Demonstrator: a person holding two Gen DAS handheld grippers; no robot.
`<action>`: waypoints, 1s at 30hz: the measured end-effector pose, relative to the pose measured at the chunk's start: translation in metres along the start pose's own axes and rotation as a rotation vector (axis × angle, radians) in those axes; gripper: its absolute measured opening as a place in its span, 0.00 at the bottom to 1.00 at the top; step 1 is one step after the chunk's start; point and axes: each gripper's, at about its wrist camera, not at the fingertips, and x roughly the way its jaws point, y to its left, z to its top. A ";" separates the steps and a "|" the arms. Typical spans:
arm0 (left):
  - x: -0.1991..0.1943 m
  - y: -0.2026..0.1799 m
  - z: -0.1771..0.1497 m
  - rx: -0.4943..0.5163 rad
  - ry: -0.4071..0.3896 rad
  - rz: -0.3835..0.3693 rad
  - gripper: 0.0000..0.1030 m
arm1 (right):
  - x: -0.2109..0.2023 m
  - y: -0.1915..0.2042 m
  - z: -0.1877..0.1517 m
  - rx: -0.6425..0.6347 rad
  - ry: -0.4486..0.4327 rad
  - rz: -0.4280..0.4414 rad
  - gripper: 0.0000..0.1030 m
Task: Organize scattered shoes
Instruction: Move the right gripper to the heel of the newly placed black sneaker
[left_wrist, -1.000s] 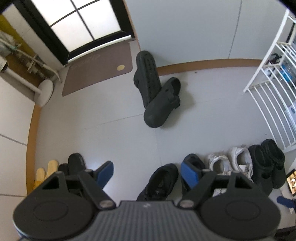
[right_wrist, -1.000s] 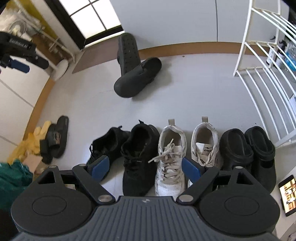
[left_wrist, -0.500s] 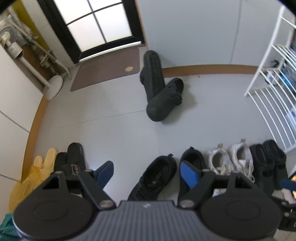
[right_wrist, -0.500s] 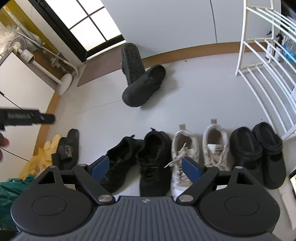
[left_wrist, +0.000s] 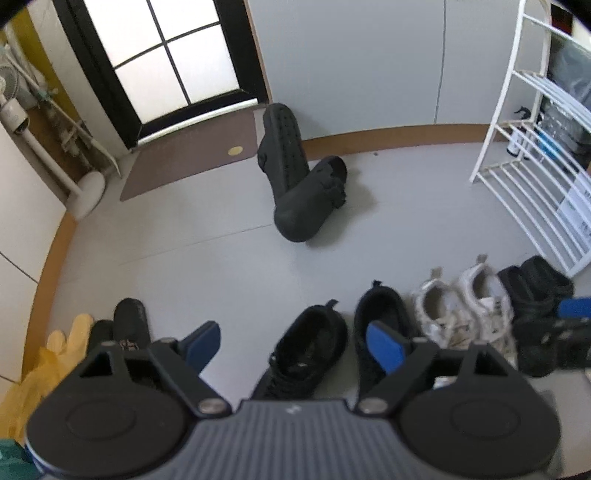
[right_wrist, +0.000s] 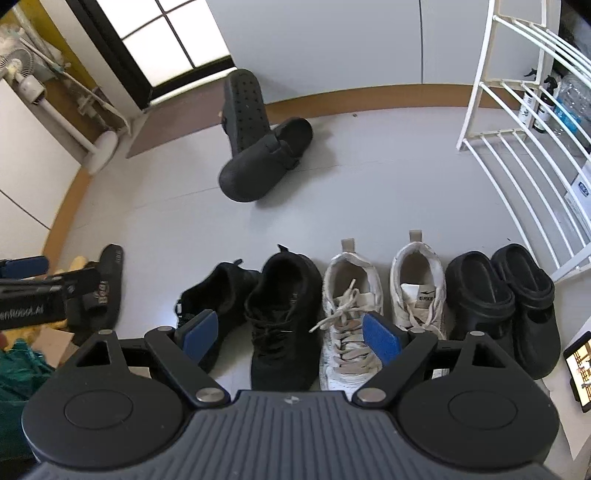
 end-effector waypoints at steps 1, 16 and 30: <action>0.007 0.004 -0.004 -0.012 0.013 -0.008 0.88 | 0.002 0.000 0.001 -0.002 0.006 -0.001 0.87; 0.048 0.001 -0.021 -0.091 0.136 -0.104 0.88 | 0.018 0.034 -0.005 -0.079 0.008 -0.018 0.87; 0.044 0.010 -0.017 -0.100 0.135 -0.095 0.88 | 0.023 0.057 0.012 -0.134 -0.012 0.015 0.87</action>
